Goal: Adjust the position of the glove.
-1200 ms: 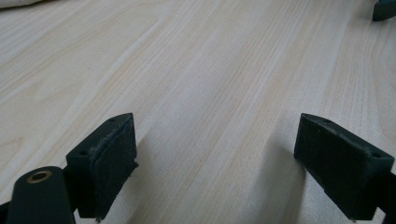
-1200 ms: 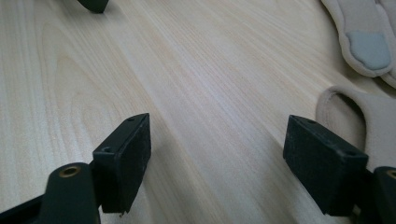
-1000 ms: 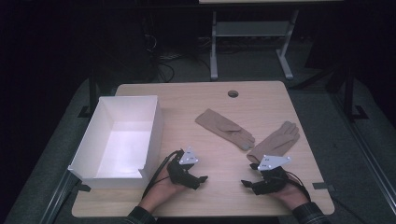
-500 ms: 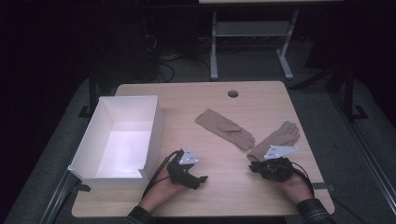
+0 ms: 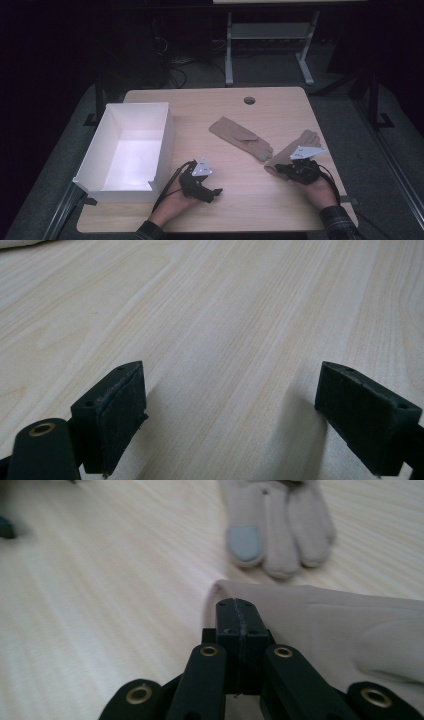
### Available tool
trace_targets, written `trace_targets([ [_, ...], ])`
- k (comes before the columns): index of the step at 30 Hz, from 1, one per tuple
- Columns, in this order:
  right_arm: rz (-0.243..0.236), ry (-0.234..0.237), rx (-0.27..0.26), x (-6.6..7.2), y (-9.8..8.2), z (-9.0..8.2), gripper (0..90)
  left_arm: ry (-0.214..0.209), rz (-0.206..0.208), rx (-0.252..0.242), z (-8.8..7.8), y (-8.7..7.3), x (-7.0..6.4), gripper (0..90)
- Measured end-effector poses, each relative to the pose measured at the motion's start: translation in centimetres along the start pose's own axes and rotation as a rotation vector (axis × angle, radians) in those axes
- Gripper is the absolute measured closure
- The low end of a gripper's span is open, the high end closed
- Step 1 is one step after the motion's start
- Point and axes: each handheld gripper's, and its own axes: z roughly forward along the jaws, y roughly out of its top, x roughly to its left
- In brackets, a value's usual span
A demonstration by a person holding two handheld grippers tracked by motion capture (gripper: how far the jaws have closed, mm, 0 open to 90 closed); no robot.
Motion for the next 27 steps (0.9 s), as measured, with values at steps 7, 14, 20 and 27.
trace_targets([
  [7, 0.026, -0.061, -0.007, -2.0, 0.5, 0.5, 89.9, 0.004, 0.013, 0.001, 0.0, 0.0, 0.1, 12.4],
  [14, 0.05, -0.094, 0.024, -3.2, 0.7, 1.3, 90.0, 0.002, 0.003, 0.001, 0.0, 0.0, 0.0, 12.4],
  [20, 0.037, -0.08, 0.033, -3.1, 0.4, 1.3, 90.0, 0.001, 0.005, 0.001, 0.0, 0.0, 0.0, 12.5],
  [27, 0.026, -0.043, 0.036, -2.5, -0.1, 0.9, 90.0, 0.002, 0.004, 0.0, 0.0, 0.0, 0.0, 12.5],
])
